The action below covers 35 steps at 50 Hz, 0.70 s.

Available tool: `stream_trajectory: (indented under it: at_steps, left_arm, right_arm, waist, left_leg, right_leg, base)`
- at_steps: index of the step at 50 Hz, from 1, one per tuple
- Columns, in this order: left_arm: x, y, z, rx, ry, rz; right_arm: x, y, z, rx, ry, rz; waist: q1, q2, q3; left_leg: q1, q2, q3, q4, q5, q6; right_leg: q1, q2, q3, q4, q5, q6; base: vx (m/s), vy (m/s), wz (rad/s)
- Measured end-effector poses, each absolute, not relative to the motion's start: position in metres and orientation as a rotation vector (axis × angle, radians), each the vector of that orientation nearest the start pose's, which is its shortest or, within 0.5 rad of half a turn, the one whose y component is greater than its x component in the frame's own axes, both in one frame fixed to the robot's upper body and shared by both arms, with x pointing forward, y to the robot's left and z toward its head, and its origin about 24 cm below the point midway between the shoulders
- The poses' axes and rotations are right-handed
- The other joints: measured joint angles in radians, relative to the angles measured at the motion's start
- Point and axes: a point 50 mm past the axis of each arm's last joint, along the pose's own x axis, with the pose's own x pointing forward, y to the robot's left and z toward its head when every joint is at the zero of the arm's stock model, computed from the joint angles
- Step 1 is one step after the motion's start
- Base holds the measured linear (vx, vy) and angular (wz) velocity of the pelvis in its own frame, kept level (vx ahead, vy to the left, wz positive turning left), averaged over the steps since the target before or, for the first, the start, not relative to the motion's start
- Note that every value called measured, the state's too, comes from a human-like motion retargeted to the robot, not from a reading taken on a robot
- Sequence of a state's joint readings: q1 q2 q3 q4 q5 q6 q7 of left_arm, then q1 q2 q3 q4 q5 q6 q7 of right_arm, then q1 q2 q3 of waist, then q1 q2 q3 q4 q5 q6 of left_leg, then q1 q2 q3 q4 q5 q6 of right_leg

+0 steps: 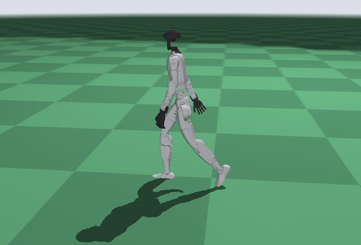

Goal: Walk run

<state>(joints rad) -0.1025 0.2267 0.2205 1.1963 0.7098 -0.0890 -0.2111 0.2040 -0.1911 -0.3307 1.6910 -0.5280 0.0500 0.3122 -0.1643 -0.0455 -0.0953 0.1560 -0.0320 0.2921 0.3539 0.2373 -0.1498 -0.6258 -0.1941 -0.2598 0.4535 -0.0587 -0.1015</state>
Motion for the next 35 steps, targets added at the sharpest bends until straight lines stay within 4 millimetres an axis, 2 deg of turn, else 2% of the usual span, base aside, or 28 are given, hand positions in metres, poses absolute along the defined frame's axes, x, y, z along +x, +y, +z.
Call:
stream_trajectory:
  at_steps: [2,3,5,7,10,13,16,18,20,22,23,25,27,28,30,32,33,35]
  left_arm:
    - [0.091,0.236,-0.161,0.545,1.307,-0.378]
    - [0.069,0.236,-0.166,0.541,1.406,-0.420]
    - [0.037,0.238,-0.170,0.540,1.561,-0.472]
    - [-0.002,0.235,-0.171,0.510,1.706,-0.492]
    - [-0.051,0.225,-0.169,0.415,1.823,-0.497]
    - [-0.085,0.214,-0.166,0.317,1.886,-0.470]
    - [-0.107,0.201,-0.162,0.227,1.940,-0.434]
    - [-0.117,0.195,-0.159,0.169,1.990,-0.420]
    - [-0.123,0.194,-0.156,0.128,2.048,-0.433]
    - [-0.123,0.199,-0.152,0.113,2.098,-0.474]
    - [-0.120,0.203,-0.151,0.120,2.115,-0.496]
    - [-0.111,0.215,-0.150,0.161,2.147,-0.541]
    - [-0.085,0.227,-0.154,0.234,2.118,-0.556]
    - [-0.066,0.233,-0.157,0.281,2.065,-0.543]
    - [-0.026,0.243,-0.163,0.374,1.918,-0.484]
    - [0.019,0.249,-0.167,0.456,1.720,-0.370]
    - [0.043,0.252,-0.166,0.484,1.612,-0.295]
    - [0.091,0.258,-0.158,0.523,1.393,-0.158]
  right_arm:
    - [-0.101,-0.206,-0.159,0.054,1.929,0.229]
    - [-0.093,-0.208,-0.161,0.042,1.904,0.243]
    - [-0.070,-0.211,-0.166,-0.002,1.845,0.270]
    - [-0.032,-0.217,-0.171,-0.125,1.762,0.271]
    - [0.033,-0.228,-0.172,-0.330,1.581,0.229]
    - [0.094,-0.233,-0.163,-0.463,1.370,0.249]
    - [0.152,-0.229,-0.146,-0.548,1.157,0.306]
    - [0.182,-0.224,-0.133,-0.572,1.033,0.295]
    - [0.199,-0.222,-0.122,-0.556,0.930,0.220]
    - [0.198,-0.220,-0.120,-0.514,0.864,0.138]
    - [0.192,-0.220,-0.123,-0.492,0.852,0.104]
    - [0.167,-0.222,-0.134,-0.448,0.890,0.057]
    - [0.129,-0.218,-0.151,-0.360,1.008,0.085]
    - [0.110,-0.215,-0.159,-0.286,1.083,0.129]
    - [0.069,-0.208,-0.169,-0.096,1.276,0.247]
    - [0.035,-0.208,-0.171,0.108,1.468,0.350]
    - [0.023,-0.206,-0.170,0.177,1.542,0.378]
    - [0.002,-0.201,-0.170,0.235,1.642,0.319]
  waist:
    - [0.072,-0.069,-0.014]
    - [0.090,-0.089,-0.013]
    - [0.114,-0.110,0.003]
    - [0.164,-0.118,0.031]
    - [0.242,-0.103,0.034]
    - [0.305,-0.079,0.033]
    - [0.354,-0.035,0.050]
    - [0.376,-0.027,0.052]
    - [0.388,-0.026,0.036]
    - [0.397,-0.015,0.016]
    - [0.396,-0.014,0.003]
    - [0.414,-0.022,-0.015]
    - [0.448,-0.054,-0.014]
    - [0.456,-0.058,-0.013]
    - [0.443,-0.033,-0.019]
    - [0.439,-0.021,-0.017]
    - [0.420,-0.015,-0.011]
    - [0.352,-0.014,0.003]
  left_leg:
    - [-0.048,-0.056,0.100,0.191,0.134,0.017]
    - [-0.083,-0.049,0.125,0.296,0.140,0.034]
    - [-0.178,0.010,0.156,0.493,0.023,0.064]
    - [-0.313,0.062,0.163,0.618,-0.072,0.071]
    - [-0.492,0.087,0.159,0.550,-0.165,0.068]
    - [-0.621,0.145,0.203,0.373,-0.239,0.127]
    - [-0.730,0.147,0.159,0.110,-0.266,0.178]
    - [-0.793,0.125,0.103,-0.053,-0.264,0.186]
    - [-0.847,0.107,0.059,-0.166,-0.238,0.163]
    - [-0.845,0.084,0.049,-0.159,-0.248,0.183]
    - [-0.841,0.066,0.024,-0.119,-0.233,0.228]
    - [-0.800,0.072,0.041,-0.075,-0.198,0.260]
    - [-0.778,0.074,-0.003,-0.005,-0.233,0.274]
    - [-0.766,0.065,-0.076,0.024,-0.273,0.272]
    - [-0.672,0.085,-0.079,0.011,-0.343,0.286]
    - [-0.571,0.143,0.041,-0.030,-0.373,0.279]
    - [-0.528,0.141,0.048,-0.054,-0.385,0.275]
    - [-0.451,0.092,0.012,-0.120,-0.392,0.273]
  right_leg:
    - [0.107,-0.032,0.012,-0.033,-0.067,-0.007]
    - [0.153,-0.072,-0.038,-0.037,-0.086,-0.003]
    - [0.227,-0.097,-0.079,-0.057,-0.106,0.009]
    - [0.331,-0.044,-0.040,-0.145,-0.100,0.028]
    - [0.457,0.021,-0.080,-0.273,-0.092,0.043]
    - [0.549,0.085,-0.050,-0.351,-0.109,0.065]
    - [0.650,0.144,-0.027,-0.403,-0.141,0.091]
    - [0.700,0.152,-0.008,-0.412,-0.169,0.116]
    - [0.735,0.155,0.000,-0.407,-0.188,0.148]
    - [0.780,0.166,0.011,-0.388,-0.177,0.197]
    - [0.799,0.170,0.016,-0.373,-0.159,0.224]
    - [0.838,0.175,0.036,-0.321,-0.077,0.280]
    - [0.821,0.156,0.062,-0.193,0.124,0.293]
    - [0.789,0.151,0.070,-0.102,0.246,0.302]
    - [0.719,0.156,-0.009,0.116,0.394,0.302]
    - [0.611,0.121,-0.030,0.328,0.325,0.263]
    - [0.551,0.084,-0.058,0.418,0.263,0.234]
    - [0.415,0.025,-0.086,0.545,0.180,0.224]
  base:
    - [1.01,-0.10,-0.69]
    - [1.13,-0.15,-0.38]
    - [0.92,-0.10,-0.14]
    - [0.75,-0.04,-0.80]
    - [1.21,-0.04,-1.16]
    - [0.94,0.04,-0.96]
    - [0.93,0.13,-0.71]
    - [0.92,0.16,-0.56]
    - [1.06,0.21,-0.19]
    - [1.12,0.24,0.02]
    - [1.07,0.16,0.12]
    - [1.23,0.14,-0.05]
    - [1.38,0.04,-0.45]
    - [1.39,-0.01,-0.38]
    - [1.17,0.01,-0.19]
    - [0.94,0.07,-0.40]
    - [0.93,0.07,-0.16]
    - [1.00,0.08,0.48]
